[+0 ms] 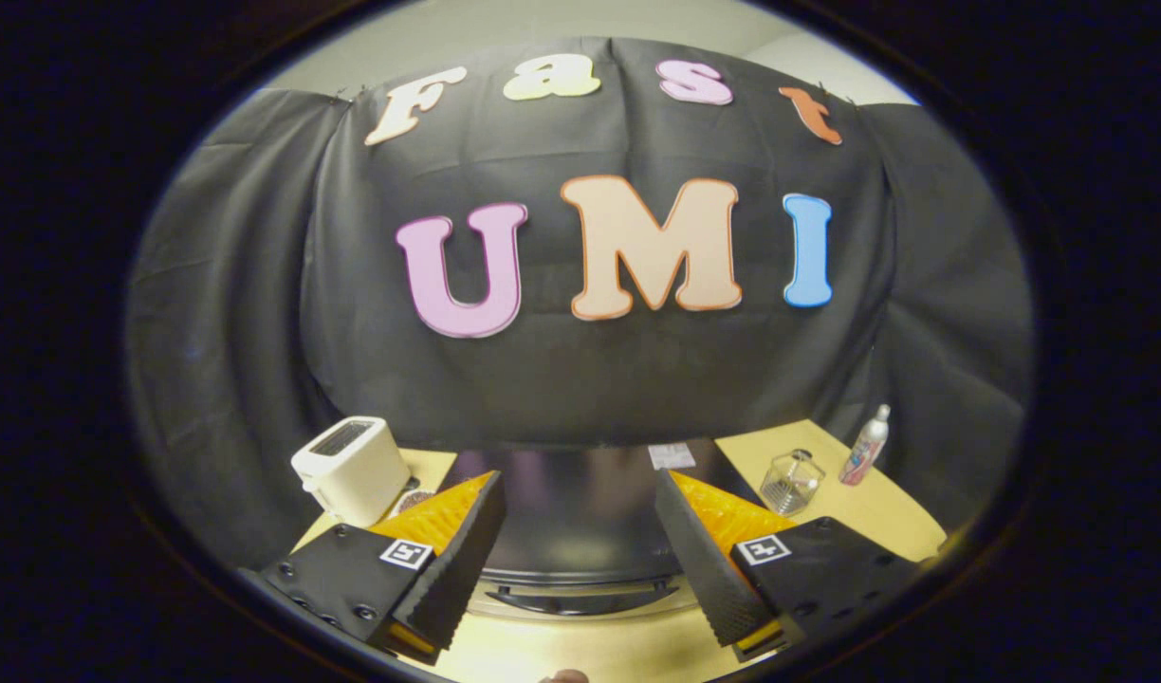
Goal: Open the toaster oven, put the food inside, and close the toaster oven door.
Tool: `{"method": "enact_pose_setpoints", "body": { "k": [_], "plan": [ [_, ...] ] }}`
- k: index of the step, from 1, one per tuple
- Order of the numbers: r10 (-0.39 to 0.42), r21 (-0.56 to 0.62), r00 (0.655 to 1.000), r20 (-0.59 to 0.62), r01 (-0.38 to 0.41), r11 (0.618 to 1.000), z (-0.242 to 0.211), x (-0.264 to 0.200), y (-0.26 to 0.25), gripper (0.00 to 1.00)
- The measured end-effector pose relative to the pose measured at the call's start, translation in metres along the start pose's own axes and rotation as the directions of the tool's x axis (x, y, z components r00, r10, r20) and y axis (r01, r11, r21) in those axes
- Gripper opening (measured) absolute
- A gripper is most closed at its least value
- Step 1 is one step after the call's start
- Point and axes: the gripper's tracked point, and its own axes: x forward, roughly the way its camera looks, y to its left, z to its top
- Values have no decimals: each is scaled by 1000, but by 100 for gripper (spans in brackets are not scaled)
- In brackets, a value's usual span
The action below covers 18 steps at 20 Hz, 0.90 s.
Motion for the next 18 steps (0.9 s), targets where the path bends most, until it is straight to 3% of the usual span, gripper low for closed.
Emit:
{"method": "enact_pose_setpoints", "body": {
  "k": [7,18],
  "plan": [
    [0,-16,994,-106,-2,1000,-67,17,3,100],
    [11,-12,999,-53,-12,1000,-70,26,2,100]
  ]
}}
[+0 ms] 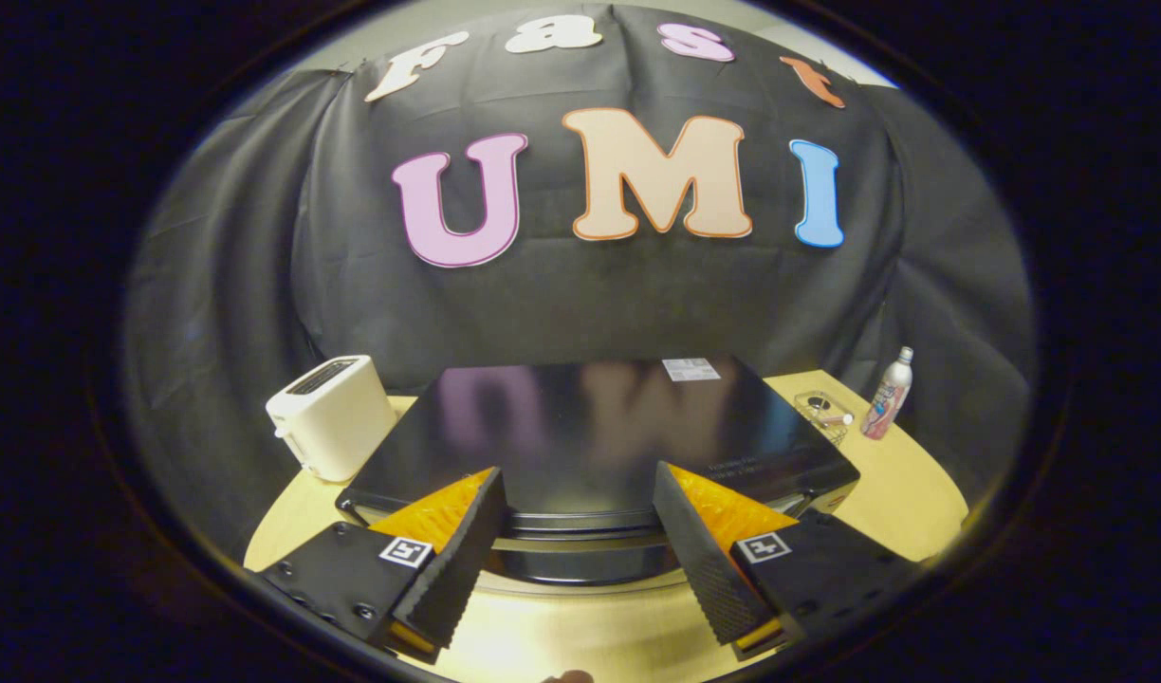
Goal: Open the toaster oven, put the food inside, and close the toaster oven door.
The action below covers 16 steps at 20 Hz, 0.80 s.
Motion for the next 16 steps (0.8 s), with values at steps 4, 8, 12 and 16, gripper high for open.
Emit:
{"method": "enact_pose_setpoints", "body": {
  "k": [4,8,12,16],
  "plan": [
    [8,0,999,36,-8,1000,-3,-7,-1,100],
    [8,6,999,40,-9,1000,-8,-18,-4,100],
    [10,3,999,36,-10,1000,-13,-29,-7,100],
    [14,-4,1000,22,-14,1000,-19,-37,-7,100]
  ]
}}
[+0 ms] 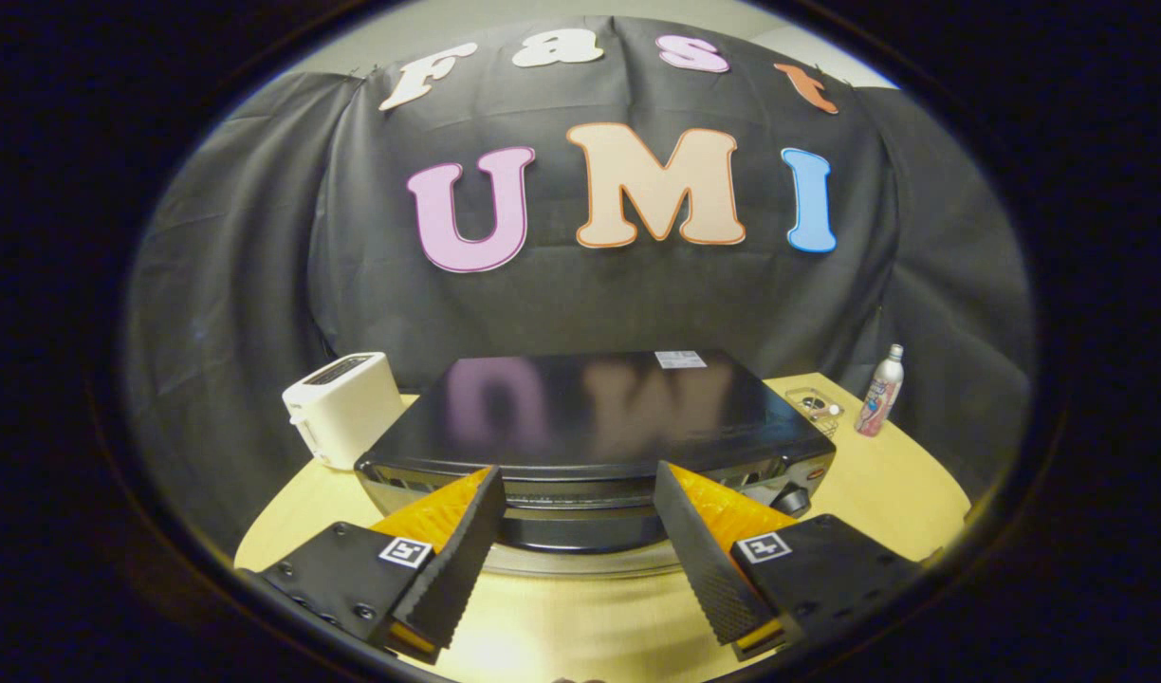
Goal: Open the toaster oven, put the food inside, and close the toaster oven door.
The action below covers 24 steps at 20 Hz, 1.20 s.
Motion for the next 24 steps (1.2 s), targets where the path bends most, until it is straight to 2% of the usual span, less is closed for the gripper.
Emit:
{"method": "enact_pose_setpoints", "body": {
  "k": [7,13,22,24],
  "plan": [
    [9,-4,997,-75,-9,1000,-30,-40,-4,100],
    [12,-30,971,-240,-20,999,-107,-87,-11,100],
    [32,-24,906,-422,-47,999,-193,-87,-14,99],
    [41,-23,915,-401,-55,998,-189,-83,-14,99]
  ]
}}
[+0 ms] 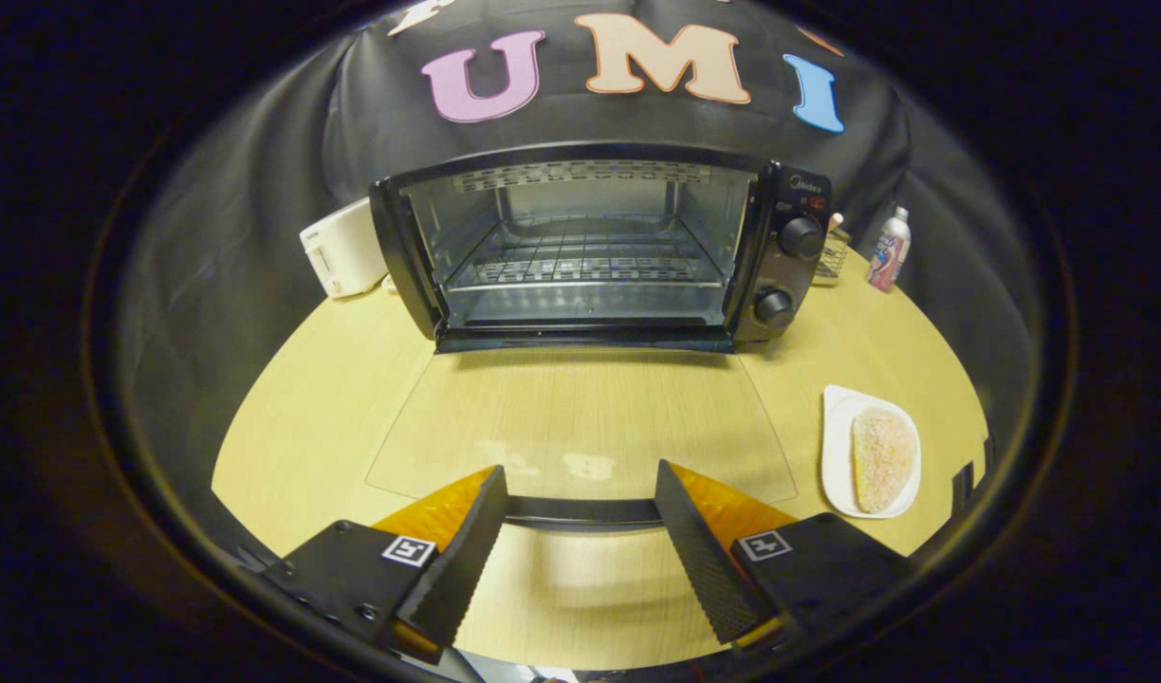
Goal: Open the toaster oven, put the food inside, and close the toaster oven door.
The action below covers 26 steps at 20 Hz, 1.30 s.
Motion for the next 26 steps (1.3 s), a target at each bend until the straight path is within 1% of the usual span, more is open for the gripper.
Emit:
{"method": "enact_pose_setpoints", "body": {
  "k": [3,7,11,14,17,20,24,26],
  "plan": [
    [21,-22,1000,2,-21,1000,5,-4,0,99],
    [-22,-55,996,87,27,998,36,-27,-20,99],
    [-109,2,977,185,111,994,79,-48,-55,99],
    [-213,59,954,212,206,977,97,-58,-95,99],
    [-303,122,933,196,283,951,95,-62,-130,99],
    [-387,171,910,148,362,917,83,-59,-167,99],
    [-481,173,875,55,466,868,57,-54,-210,99],
    [-507,171,862,9,498,850,45,-47,-227,100]
  ]
}}
